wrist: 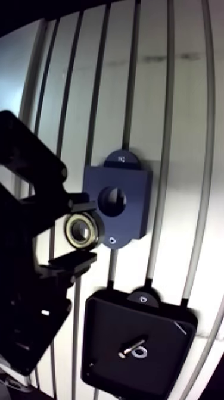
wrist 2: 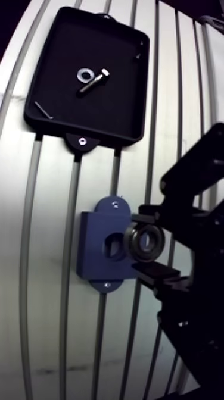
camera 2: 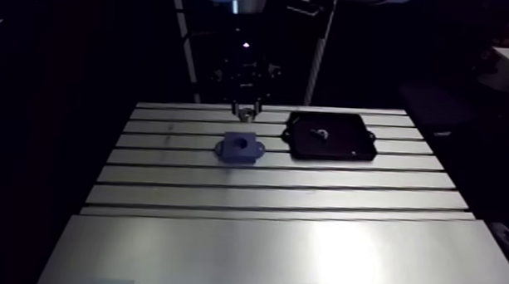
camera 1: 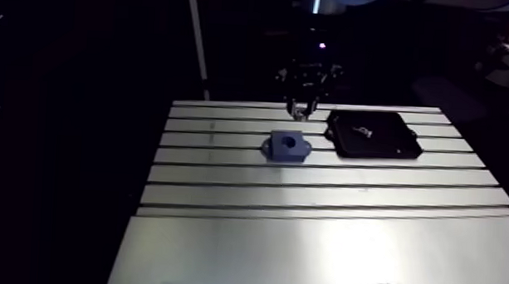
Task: Pick up the bearing and press it into the housing until flush.
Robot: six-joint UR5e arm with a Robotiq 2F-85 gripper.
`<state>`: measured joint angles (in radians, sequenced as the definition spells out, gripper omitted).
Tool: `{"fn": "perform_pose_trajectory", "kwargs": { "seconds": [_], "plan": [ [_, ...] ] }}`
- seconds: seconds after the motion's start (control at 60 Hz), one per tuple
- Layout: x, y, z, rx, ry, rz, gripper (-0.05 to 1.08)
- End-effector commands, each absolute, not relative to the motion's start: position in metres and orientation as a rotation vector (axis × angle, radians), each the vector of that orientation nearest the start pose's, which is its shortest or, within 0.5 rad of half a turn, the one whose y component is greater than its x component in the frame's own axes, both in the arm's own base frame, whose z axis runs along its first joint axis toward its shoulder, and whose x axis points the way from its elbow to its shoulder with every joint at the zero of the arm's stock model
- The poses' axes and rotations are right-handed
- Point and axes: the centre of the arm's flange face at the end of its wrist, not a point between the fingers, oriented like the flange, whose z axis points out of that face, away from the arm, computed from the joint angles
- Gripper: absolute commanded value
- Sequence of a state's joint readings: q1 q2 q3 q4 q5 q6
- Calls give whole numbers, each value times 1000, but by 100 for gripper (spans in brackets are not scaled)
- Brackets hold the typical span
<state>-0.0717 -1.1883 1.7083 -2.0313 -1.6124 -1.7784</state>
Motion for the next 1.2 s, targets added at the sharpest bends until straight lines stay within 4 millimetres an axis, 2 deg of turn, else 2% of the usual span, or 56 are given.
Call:
{"fn": "perform_pose_trajectory", "kwargs": {
  "seconds": [0.017, 0.5, 1.2],
  "plan": [
    [-596, -94, 241, -224, 3063, 51, 67],
    [-596, -94, 216, -235, 3047, 40, 68],
    [-596, -96, 207, -239, 3039, 39, 68]
  ]
}}
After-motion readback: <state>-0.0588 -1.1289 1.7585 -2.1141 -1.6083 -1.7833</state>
